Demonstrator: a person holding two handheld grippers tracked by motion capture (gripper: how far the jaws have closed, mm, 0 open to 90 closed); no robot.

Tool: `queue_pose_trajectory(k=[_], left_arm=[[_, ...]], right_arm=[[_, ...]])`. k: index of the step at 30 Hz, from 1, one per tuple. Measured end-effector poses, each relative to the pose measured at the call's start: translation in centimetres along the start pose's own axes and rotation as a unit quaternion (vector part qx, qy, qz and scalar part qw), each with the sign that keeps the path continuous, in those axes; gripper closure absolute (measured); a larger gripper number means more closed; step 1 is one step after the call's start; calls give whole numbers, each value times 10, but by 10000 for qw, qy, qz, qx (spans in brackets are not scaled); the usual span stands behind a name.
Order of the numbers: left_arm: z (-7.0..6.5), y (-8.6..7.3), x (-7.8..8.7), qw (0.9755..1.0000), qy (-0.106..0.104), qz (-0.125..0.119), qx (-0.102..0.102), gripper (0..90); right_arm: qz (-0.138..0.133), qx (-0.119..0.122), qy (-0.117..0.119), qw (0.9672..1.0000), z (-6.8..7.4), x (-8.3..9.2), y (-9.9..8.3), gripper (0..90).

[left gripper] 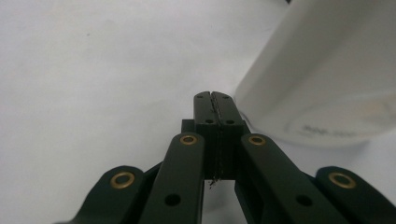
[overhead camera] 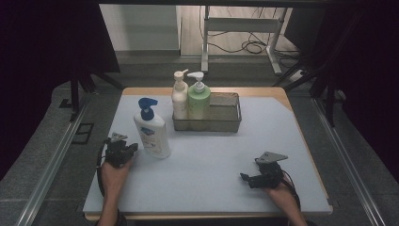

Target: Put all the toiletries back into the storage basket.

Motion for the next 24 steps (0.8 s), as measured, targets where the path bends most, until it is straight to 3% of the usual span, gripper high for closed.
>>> queue_pose_trajectory(k=[2, 10, 15, 17, 24], left_arm=[[2, 2, -5, 10000, -22, -6, 13, 892], [9, 11, -23, 9988, -449, -79, 191, 890], [4, 13, -30, 9976, -653, -36, 239, 890], [1, 13, -31, 9982, -581, -2, 176, 891], [-3, 12, -32, 9976, -670, 11, 145, 891]], right_arm=[[-1, -1, 0, 10000, 0, 0, 0, 125], [-3, -1, 1, 10000, 0, 0, 0, 125], [-5, 1, 1, 10000, 0, 0, 0, 125], [-4, 1, 0, 10000, 0, 0, 0, 125], [-3, -2, 1, 10000, 0, 0, 0, 125]])
Point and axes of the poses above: each handheld gripper's, and its own axes: x roughly backward along the jaws, y roughly out of its top, z roughly to its left, the point moved 4 cm from there along -x, roughly forward along the jaws, and after that the axes turned 5 degrees about -z, right-handed, at the moved point
